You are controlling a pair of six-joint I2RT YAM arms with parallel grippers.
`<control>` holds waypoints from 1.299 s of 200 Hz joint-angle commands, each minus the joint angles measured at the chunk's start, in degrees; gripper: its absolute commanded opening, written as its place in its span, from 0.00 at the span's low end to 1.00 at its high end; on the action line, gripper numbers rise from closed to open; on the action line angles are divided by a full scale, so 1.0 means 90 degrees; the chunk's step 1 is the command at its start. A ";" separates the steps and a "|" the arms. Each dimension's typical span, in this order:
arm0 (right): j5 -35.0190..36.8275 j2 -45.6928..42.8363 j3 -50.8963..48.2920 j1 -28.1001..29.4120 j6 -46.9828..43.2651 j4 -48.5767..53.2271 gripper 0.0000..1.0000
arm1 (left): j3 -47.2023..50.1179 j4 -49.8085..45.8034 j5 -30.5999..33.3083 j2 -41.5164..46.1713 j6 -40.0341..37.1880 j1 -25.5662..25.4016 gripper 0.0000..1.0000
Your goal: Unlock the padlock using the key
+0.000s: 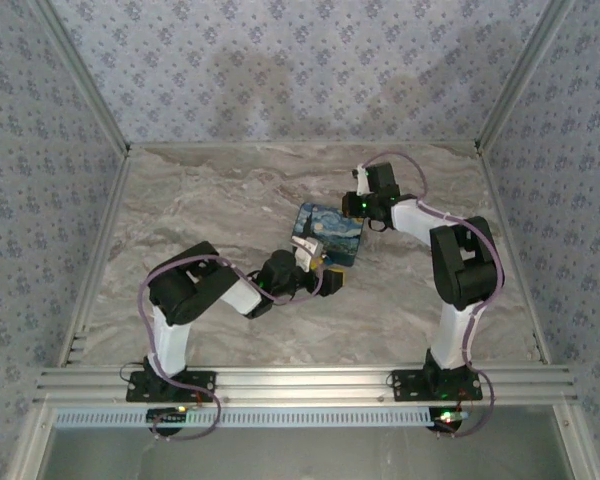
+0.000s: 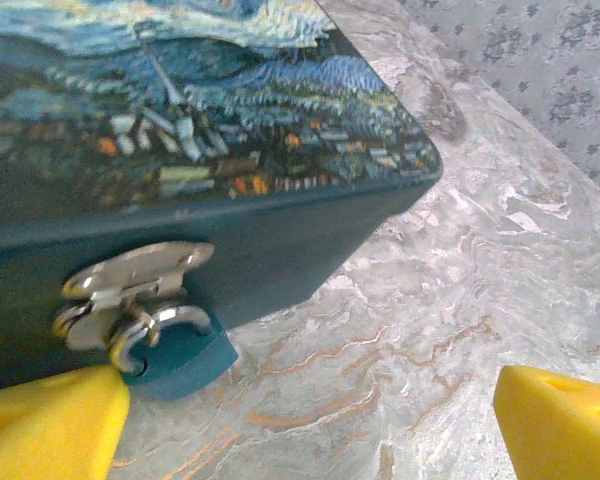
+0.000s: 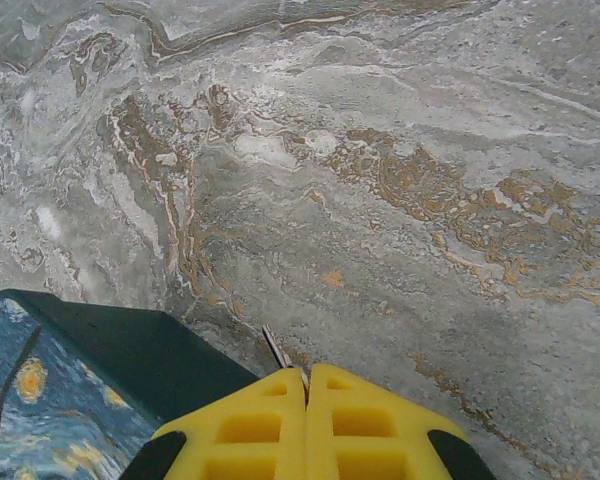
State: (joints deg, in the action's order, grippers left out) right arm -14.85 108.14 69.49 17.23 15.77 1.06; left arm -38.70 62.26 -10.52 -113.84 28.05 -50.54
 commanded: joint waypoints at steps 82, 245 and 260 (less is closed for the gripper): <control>-0.0059 0.0075 -0.0341 0.0124 -0.0082 -0.0025 0.00 | 0.0163 0.1947 -0.0682 -0.0741 0.0904 0.0270 0.90; -0.0024 -0.0062 -0.0445 0.0196 -0.0031 -0.0032 0.00 | 0.0667 0.2031 -0.1145 -0.0535 0.1605 0.0323 0.61; -0.0001 -0.0072 -0.0437 0.0208 -0.0024 -0.0033 0.00 | 0.0794 0.2028 -0.1145 -0.0436 0.1563 0.0297 0.62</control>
State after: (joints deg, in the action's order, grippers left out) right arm -14.37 108.14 66.83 18.39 15.57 -2.04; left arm -33.91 80.44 -19.33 -119.20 41.06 -47.62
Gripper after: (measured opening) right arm 0.064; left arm 0.615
